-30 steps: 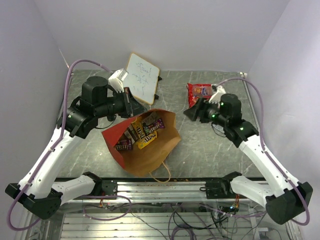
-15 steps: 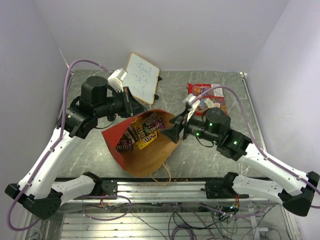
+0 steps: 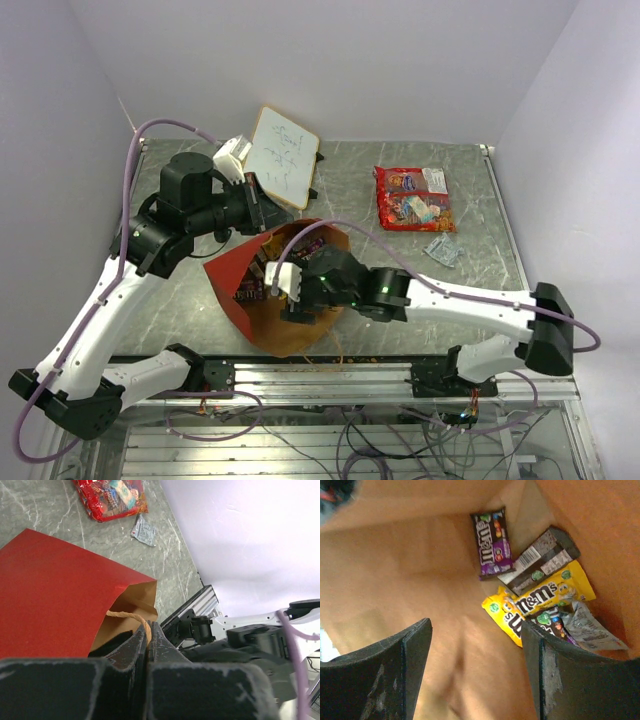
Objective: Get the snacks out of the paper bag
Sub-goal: Take out the snack from the paper bag.
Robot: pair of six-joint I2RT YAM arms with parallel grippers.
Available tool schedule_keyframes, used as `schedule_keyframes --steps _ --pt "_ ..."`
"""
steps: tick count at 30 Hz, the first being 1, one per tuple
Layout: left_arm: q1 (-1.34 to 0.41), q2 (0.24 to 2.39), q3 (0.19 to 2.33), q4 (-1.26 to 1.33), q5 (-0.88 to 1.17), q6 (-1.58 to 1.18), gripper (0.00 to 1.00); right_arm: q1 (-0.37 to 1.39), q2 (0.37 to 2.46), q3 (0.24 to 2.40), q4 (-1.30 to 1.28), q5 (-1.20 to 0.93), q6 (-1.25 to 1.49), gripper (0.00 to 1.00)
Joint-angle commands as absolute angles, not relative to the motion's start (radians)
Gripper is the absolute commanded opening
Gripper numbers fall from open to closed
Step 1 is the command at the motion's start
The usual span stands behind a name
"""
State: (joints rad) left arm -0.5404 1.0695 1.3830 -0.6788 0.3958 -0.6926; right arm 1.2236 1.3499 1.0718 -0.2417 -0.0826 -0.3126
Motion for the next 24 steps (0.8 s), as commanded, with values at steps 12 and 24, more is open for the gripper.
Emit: schedule_keyframes --steps 12,24 --pt "-0.547 1.064 1.456 -0.664 0.389 -0.697 0.07 1.167 1.609 0.973 -0.052 0.028 -0.836 0.77" --pt "-0.548 1.063 1.474 -0.676 0.389 -0.69 0.07 1.083 1.756 1.084 -0.119 -0.164 -0.92 0.75"
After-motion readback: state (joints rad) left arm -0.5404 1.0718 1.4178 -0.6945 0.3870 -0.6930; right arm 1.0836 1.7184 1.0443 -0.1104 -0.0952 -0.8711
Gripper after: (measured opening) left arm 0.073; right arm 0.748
